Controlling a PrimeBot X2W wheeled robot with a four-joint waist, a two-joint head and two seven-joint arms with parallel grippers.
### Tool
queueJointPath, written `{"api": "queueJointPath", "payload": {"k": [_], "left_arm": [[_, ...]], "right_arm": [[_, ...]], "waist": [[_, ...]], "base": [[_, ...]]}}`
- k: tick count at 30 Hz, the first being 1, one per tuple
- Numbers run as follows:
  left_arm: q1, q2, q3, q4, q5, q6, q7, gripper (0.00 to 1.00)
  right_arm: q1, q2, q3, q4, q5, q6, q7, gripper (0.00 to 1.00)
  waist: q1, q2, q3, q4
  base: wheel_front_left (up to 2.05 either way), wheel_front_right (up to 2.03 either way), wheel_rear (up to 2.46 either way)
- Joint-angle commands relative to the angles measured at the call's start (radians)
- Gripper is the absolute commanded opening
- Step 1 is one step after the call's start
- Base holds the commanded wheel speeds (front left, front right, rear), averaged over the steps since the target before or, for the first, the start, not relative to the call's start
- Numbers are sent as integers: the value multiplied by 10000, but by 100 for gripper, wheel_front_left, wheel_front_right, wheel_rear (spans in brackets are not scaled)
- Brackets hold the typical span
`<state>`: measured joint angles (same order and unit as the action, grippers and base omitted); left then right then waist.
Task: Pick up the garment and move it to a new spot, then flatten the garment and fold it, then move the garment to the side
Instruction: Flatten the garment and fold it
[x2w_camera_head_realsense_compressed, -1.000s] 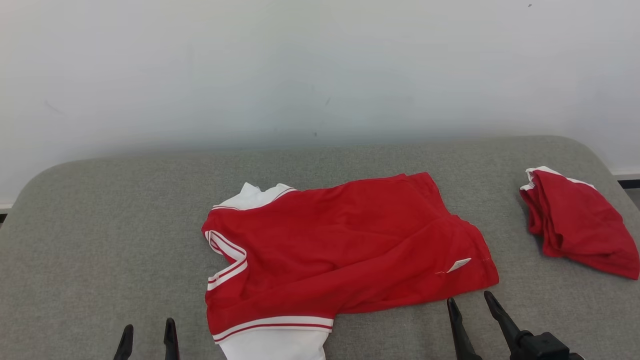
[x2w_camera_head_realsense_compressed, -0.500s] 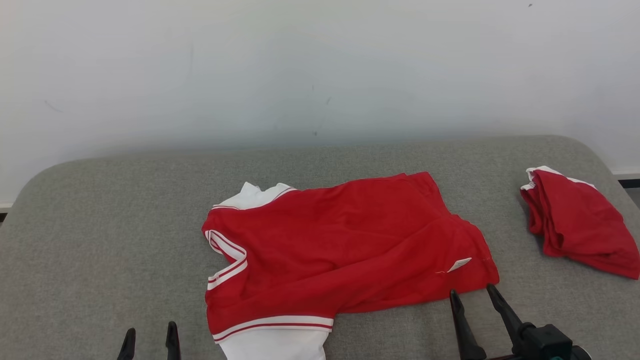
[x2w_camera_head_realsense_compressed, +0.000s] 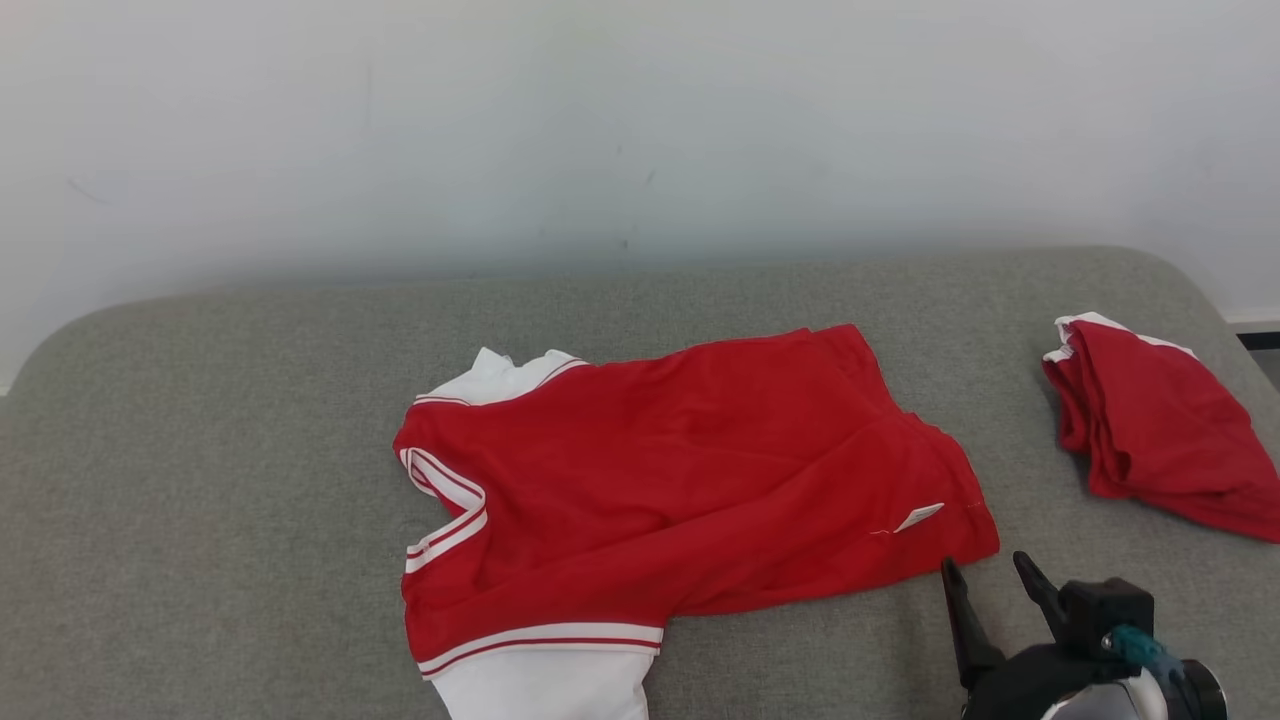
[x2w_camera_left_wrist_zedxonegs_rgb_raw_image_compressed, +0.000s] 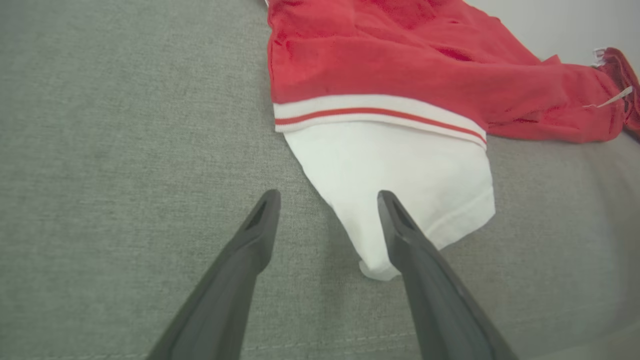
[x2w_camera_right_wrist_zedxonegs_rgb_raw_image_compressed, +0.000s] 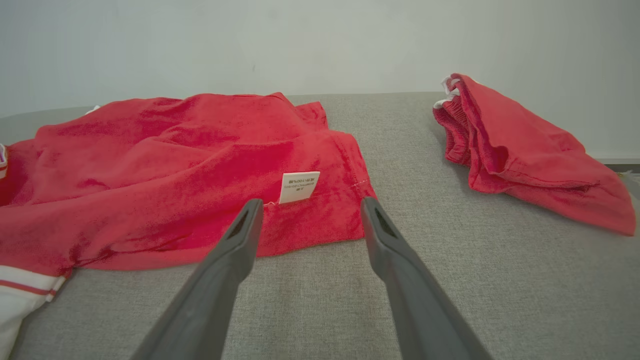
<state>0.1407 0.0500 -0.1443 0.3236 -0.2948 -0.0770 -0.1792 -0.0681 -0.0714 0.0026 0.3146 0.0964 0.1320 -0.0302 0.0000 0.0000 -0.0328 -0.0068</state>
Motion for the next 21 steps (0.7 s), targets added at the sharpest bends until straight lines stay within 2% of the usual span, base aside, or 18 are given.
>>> {"api": "queueJointPath", "payload": {"k": [1, 10, 21], "left_arm": [[-205, 9, -145, 317, -47, -69, 188, 100], [-1125, 13, -931, 1680, -657, -140, 703, 100], [-1792, -22, -1942, 2259, -1045, -77, 727, 100]], "right_arm": [[-263, -47, -107, 186, -50, -30, 242, 100], [-1425, -509, -431, 1438, 21, -30, 1007, 100], [-2982, -956, -532, 2971, 399, -30, 1564, 100]], "waist": [[0, 0, 89, 2], [0, 0, 487, 78], [0, 0, 1062, 212]], "base": [[0, 0, 0], [0, 0, 0], [0, 0, 0]]}}
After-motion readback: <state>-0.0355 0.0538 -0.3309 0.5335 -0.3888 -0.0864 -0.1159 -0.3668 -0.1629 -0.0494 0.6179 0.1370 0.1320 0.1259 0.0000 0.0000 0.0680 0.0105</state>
